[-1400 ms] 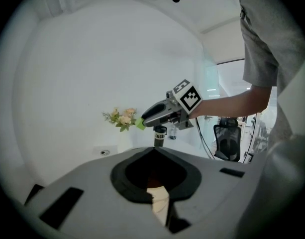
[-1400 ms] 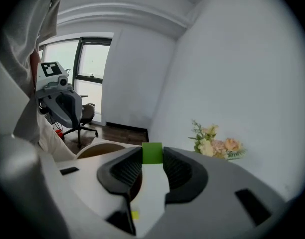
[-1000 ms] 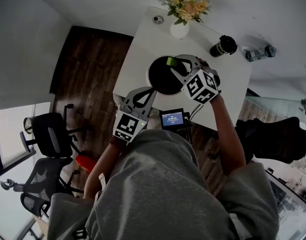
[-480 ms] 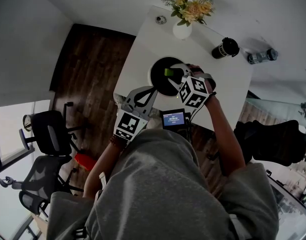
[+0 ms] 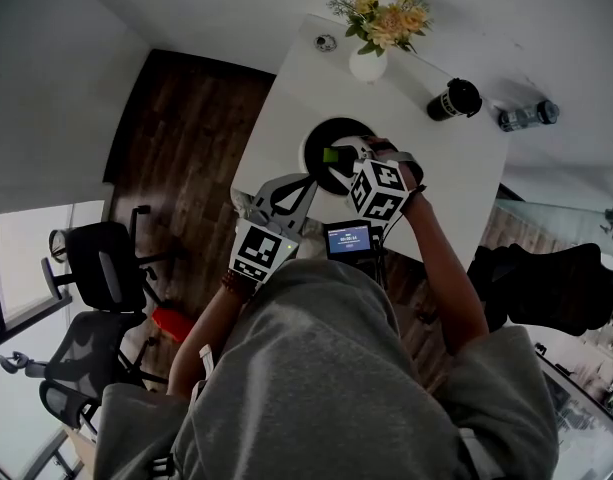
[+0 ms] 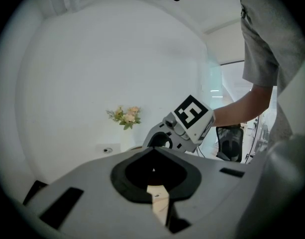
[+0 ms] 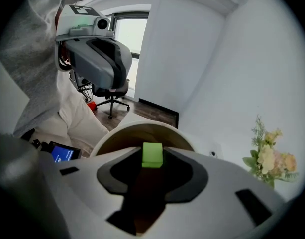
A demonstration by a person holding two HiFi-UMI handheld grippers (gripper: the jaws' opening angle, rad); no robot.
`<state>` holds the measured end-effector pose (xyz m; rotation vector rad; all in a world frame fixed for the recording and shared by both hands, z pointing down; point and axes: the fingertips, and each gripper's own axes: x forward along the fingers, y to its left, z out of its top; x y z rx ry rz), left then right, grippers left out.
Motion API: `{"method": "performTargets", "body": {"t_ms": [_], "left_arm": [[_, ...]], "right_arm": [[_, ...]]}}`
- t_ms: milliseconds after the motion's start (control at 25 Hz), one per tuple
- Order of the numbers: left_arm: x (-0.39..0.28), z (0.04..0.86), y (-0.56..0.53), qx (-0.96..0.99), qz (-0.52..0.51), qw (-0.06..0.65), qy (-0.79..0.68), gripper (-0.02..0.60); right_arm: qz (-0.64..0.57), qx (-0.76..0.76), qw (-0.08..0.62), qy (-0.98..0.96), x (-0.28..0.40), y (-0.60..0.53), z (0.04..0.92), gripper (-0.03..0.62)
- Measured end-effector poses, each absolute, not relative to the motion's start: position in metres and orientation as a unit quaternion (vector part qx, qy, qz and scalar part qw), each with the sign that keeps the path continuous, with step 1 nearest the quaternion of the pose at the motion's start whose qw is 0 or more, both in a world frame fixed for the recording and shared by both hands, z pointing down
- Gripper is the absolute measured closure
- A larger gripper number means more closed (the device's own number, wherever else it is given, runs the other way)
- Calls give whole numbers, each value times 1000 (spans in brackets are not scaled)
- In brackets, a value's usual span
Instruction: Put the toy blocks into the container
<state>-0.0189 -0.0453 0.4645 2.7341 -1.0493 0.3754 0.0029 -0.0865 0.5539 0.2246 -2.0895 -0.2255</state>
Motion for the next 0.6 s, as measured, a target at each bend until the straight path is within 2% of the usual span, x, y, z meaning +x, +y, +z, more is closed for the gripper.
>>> {"method": "performTargets", "body": {"t_ms": [360,600], "left_arm": [[-17,466,-44,923,126,95,-352,575],[-15,468,-39,925,128,96,-344,575]], "right_arm": [[-98,132,460,-873,10,-100,527,450],[-84,273,387,-877,67,-147,465,450]]}}
